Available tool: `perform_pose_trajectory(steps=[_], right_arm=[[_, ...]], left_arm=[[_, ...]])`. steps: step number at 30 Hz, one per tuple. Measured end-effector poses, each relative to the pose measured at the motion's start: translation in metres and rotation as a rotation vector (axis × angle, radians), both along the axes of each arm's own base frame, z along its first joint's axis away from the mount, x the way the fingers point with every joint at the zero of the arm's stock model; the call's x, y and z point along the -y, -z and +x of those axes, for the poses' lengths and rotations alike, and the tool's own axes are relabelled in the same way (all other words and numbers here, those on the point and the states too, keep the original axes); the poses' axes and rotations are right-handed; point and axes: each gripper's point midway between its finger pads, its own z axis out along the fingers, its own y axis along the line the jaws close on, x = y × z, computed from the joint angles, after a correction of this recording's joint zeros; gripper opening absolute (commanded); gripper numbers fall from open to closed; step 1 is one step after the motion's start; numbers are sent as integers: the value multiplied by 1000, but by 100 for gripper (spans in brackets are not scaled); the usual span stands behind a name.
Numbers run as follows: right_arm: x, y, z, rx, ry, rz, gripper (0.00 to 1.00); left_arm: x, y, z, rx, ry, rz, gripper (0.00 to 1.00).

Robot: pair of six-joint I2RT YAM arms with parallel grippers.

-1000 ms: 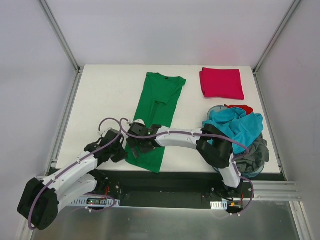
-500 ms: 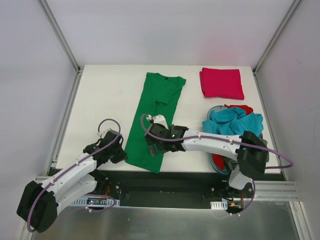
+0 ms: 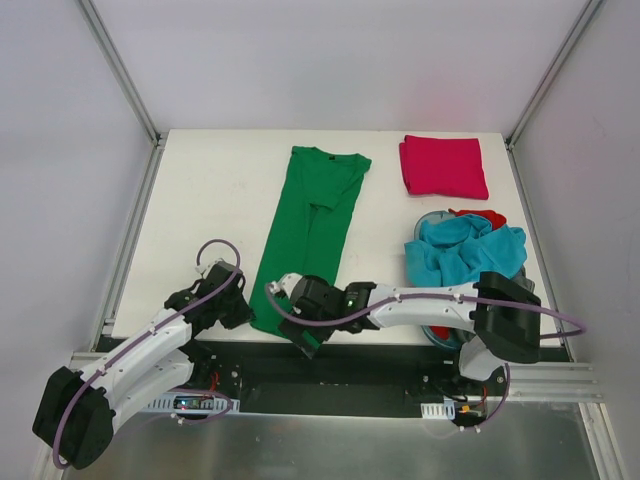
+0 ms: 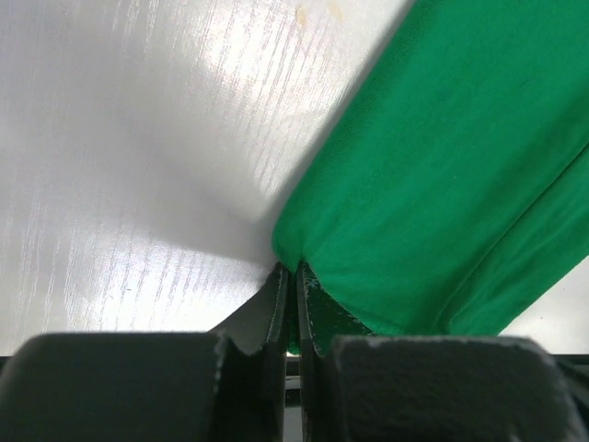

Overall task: Fold and stack the t-shirts
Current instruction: Grab the bottom of the folded rectangular tshirt with both arms

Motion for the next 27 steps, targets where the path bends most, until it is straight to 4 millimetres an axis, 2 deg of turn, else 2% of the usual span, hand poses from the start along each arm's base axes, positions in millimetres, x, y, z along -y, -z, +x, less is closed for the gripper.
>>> perform_pose_trajectory(steps=[3,5,9,13,14,18,24,27], right_arm=[[-9,-1,-16,46,-175,6,86],[-13,1,-18,61,-243,-3,80],[-20,15,-16,63,-302,-43,73],[-11,29,-18,56,-326,-99,64],[-10,30,-17,59,-326,-109,55],[-3,36,-10,92,-314,-155,41],[0,37,-4,145,-295,-182,13],[1,36,-13,149,-318,-178,6]], left_arm=[[0,0,0,-1,0,0,0],[0,0,0,-1,1,0,0],[0,0,0,-1,-1,0,0],[0,0,0,-3,-3,0,0],[0,0,0,-3,-4,0,0],[-1,0,-1,-4,-5,-1,0],[-4,-2,-7,-14,-20,-1,0],[-6,-5,-10,-12,-21,-2,0]])
